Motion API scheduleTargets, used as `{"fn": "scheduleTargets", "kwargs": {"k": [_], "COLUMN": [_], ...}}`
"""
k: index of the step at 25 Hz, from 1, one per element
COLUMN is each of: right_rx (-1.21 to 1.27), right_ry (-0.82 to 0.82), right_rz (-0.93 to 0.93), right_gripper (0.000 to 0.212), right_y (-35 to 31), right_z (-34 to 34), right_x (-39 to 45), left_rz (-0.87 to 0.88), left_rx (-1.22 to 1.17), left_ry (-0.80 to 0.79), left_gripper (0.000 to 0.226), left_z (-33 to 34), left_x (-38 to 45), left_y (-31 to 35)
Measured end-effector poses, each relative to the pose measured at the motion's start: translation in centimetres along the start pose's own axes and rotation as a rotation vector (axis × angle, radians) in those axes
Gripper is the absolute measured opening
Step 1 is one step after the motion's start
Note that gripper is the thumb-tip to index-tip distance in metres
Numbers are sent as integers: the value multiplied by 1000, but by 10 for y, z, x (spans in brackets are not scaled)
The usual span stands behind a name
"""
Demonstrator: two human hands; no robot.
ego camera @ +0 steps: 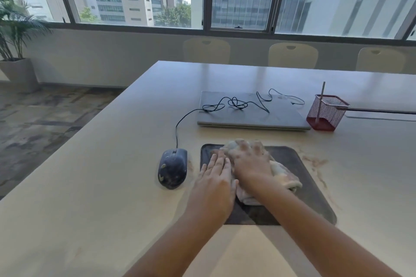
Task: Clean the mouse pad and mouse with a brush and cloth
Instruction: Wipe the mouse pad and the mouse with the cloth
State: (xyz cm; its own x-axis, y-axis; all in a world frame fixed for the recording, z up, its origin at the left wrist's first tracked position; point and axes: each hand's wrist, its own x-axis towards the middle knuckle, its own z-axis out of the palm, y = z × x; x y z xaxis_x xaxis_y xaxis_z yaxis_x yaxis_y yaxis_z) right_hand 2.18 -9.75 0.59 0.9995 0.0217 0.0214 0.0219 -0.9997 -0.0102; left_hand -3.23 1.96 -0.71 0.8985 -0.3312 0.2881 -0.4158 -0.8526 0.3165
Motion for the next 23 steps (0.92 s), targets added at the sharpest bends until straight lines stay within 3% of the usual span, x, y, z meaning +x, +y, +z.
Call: {"fn": "scheduleTargets", "kwargs": {"k": [4, 11, 16, 19, 23], "right_rx": [43, 28, -36, -207, -172], "right_ry": [-51, -23, -72, -22, 116], "right_rz": [-40, -23, 225, 318, 34], "right_gripper": [43, 46, 45, 39, 39], "right_y": [13, 33, 104, 102, 53], "right_z": [2, 1, -11, -23, -2], "right_x": [1, 2, 7, 11, -11], "left_rz": [-140, -135, -141, -145, -142], "left_rx": [102, 194, 174, 169, 185], "left_ry": [-133, -143, -133, -130, -127], "left_gripper": [59, 61, 62, 61, 59], "left_z": [26, 35, 34, 34, 36], "left_x": [10, 9, 8, 7, 7], "left_y": [5, 4, 5, 5, 4]}}
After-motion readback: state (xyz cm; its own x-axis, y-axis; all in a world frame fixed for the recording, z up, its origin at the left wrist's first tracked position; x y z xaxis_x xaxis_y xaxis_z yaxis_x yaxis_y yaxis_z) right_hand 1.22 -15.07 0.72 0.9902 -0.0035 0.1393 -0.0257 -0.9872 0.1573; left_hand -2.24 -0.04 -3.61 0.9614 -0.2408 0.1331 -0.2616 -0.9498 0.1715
